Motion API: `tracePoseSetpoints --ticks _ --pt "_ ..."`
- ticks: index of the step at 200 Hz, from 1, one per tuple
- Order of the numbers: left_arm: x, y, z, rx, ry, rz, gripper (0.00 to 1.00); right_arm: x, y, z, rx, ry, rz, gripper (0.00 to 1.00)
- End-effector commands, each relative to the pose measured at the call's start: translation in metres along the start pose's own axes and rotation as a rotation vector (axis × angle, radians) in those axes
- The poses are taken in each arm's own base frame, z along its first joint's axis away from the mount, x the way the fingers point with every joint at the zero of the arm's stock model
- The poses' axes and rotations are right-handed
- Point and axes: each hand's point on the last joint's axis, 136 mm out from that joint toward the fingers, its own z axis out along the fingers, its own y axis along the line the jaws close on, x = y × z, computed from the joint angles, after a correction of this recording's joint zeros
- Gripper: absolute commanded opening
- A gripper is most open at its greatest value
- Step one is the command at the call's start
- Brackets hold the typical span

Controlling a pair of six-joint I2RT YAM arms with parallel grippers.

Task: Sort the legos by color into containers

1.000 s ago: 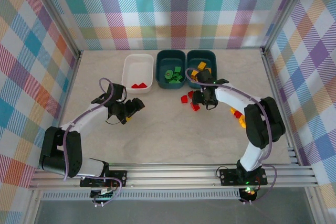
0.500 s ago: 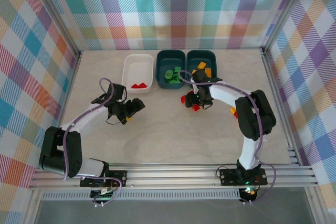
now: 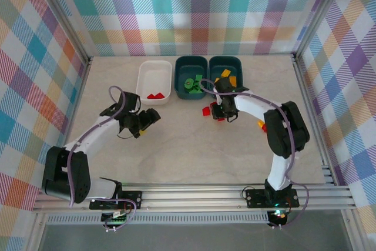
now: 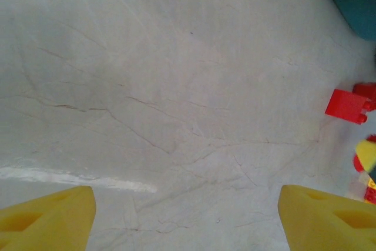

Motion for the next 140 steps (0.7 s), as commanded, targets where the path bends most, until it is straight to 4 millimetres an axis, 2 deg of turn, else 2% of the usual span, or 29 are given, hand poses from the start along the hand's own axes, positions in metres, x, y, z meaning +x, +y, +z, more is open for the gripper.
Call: tracePoseSetpoints --ticks 1,16,30,61,78,97,116,140 --pt "-0.021 0.034 -0.024 -0.108 -0.121 -0.136 0.81 -0.022 0.034 -0.047 -0.052 -0.110 -0.009 0.27" --pt "-0.028 0.058 -0.030 -0.142 -0.154 -0.243 0.82 -0.041 0.073 -0.058 -0.132 -0.160 -0.043 0.27" --pt "-0.027 0.075 -0.026 -0.157 -0.134 -0.334 0.86 -0.062 0.112 -0.059 -0.204 -0.199 -0.077 0.27" --pt "-0.006 0.087 -0.008 -0.152 0.001 -0.384 0.86 -0.106 0.176 -0.043 -0.287 -0.246 -0.157 0.27" --pt "0.006 0.088 -0.001 -0.130 0.054 -0.365 0.86 -0.130 0.196 -0.038 -0.339 -0.286 -0.153 0.27" --pt "0.016 0.093 -0.002 -0.138 0.076 -0.335 0.86 -0.149 0.205 -0.028 -0.341 -0.301 -0.148 0.27" --pt "0.019 0.098 -0.004 -0.152 0.071 -0.320 0.86 -0.160 0.213 -0.019 -0.349 -0.303 -0.150 0.27" --pt "0.019 0.095 -0.003 -0.133 0.069 -0.325 0.86 -0.165 0.219 0.000 -0.347 -0.277 -0.158 0.28"
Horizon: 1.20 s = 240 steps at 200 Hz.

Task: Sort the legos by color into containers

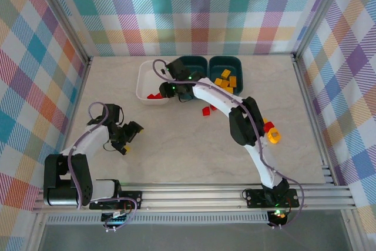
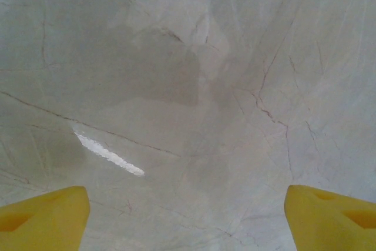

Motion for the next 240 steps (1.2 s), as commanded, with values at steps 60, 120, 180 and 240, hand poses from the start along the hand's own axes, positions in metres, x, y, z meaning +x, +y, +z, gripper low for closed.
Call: tracePoseSetpoints --ticks 60,120,180,240 --pt "0.004 -0.013 -0.003 0.057 0.041 0.026 0.86 -0.015 0.003 0.020 -0.002 0.026 -0.003 0.65" --pt "0.006 -0.035 -0.015 0.120 0.008 0.101 0.86 -0.010 -0.025 -0.060 0.193 -0.117 0.001 0.67" --pt "0.041 -0.072 -0.001 0.123 0.020 0.298 0.86 0.117 -0.108 -0.086 0.492 0.048 0.199 0.77" --pt "0.068 -0.095 0.017 0.084 0.066 0.401 0.86 0.144 -0.142 -0.072 0.524 0.110 0.265 0.74"
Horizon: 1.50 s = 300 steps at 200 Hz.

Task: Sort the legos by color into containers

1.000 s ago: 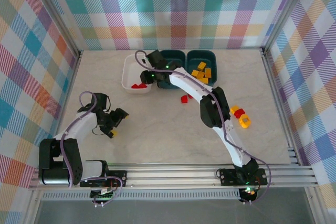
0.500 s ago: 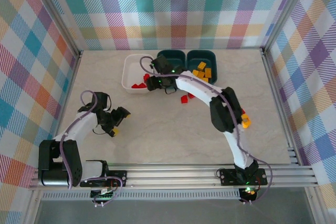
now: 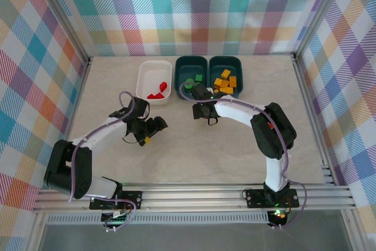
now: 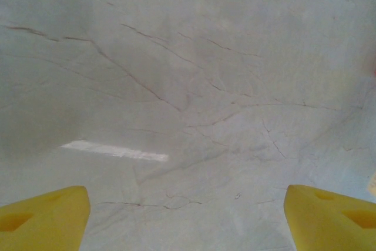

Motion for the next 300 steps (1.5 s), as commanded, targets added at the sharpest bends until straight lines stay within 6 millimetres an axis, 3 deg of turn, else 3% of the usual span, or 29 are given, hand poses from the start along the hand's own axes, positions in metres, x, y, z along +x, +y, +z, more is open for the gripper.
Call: tracePoseSetpoints --ticks 1,39,88,134,180,199,215,243,263,300 --pt "-0.004 -0.013 0.000 0.000 -0.020 0.024 0.86 -0.005 -0.003 0.014 -0.013 -0.008 0.046 0.74" --pt "-0.004 -0.011 0.001 -0.018 -0.018 0.022 0.86 -0.009 0.014 0.031 -0.092 0.005 0.029 0.67" --pt "-0.005 -0.011 -0.002 -0.026 -0.023 0.025 0.86 -0.008 0.020 0.042 -0.107 0.017 0.025 0.52" --pt "-0.008 -0.012 -0.004 -0.044 -0.024 0.039 0.86 -0.008 0.021 0.040 -0.121 0.012 0.007 0.29" --pt "-0.028 0.005 -0.036 -0.099 -0.164 -0.007 0.86 -0.036 0.061 -0.032 -0.317 -0.103 -0.037 0.25" --pt "-0.039 0.022 -0.048 -0.111 -0.204 -0.084 0.86 -0.048 0.083 -0.046 -0.396 -0.123 -0.030 0.24" --pt "-0.046 0.039 -0.050 -0.099 -0.206 -0.165 0.87 -0.058 0.115 -0.043 -0.510 -0.107 0.009 0.24" --pt "-0.037 0.062 -0.029 -0.078 -0.104 -0.277 0.86 -0.086 0.155 -0.035 -0.585 -0.149 0.039 0.24" --pt "-0.027 0.067 -0.020 -0.076 -0.055 -0.275 0.86 -0.106 0.172 -0.033 -0.596 -0.199 0.014 0.24" --pt "-0.023 0.067 -0.026 -0.068 -0.064 -0.241 0.86 -0.124 0.189 -0.026 -0.571 -0.237 -0.046 0.24"
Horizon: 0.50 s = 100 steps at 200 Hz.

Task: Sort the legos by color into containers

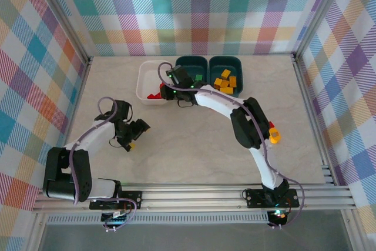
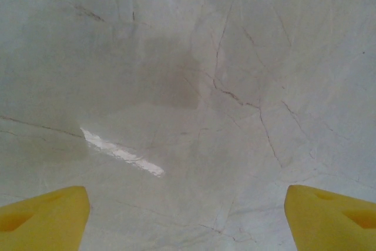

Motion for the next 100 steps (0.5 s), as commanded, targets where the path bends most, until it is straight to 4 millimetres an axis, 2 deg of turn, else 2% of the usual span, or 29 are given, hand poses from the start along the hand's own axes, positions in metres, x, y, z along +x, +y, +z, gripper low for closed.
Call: tracePoseSetpoints --ticks 1,23,39,45,56,63,79,100 --pt "0.005 -0.005 -0.008 0.041 0.008 0.025 0.86 -0.017 0.013 0.001 -0.009 -0.034 -0.045 0.24" --pt "0.005 -0.006 -0.011 0.048 -0.003 0.031 0.86 -0.024 0.009 0.013 0.025 -0.042 -0.044 0.24" --pt "0.005 -0.008 -0.014 0.051 0.000 0.044 0.86 -0.020 0.004 0.027 0.062 -0.002 -0.053 0.27" --pt "0.005 -0.009 -0.015 0.048 0.002 0.051 0.86 -0.015 -0.002 0.034 0.084 0.023 -0.054 0.32" --pt "0.005 -0.012 -0.017 0.051 0.009 0.064 0.86 -0.015 -0.004 0.038 0.106 0.044 -0.060 0.47" --pt "0.004 -0.013 -0.019 0.047 0.012 0.074 0.86 -0.014 -0.004 0.039 0.115 0.052 -0.068 0.52" --pt "0.003 -0.016 -0.023 0.049 0.011 0.090 0.86 -0.024 0.001 0.028 0.122 0.017 -0.097 0.59" --pt "0.001 -0.023 -0.028 0.071 -0.001 0.096 0.86 -0.046 0.013 -0.005 0.111 -0.053 -0.126 0.62"
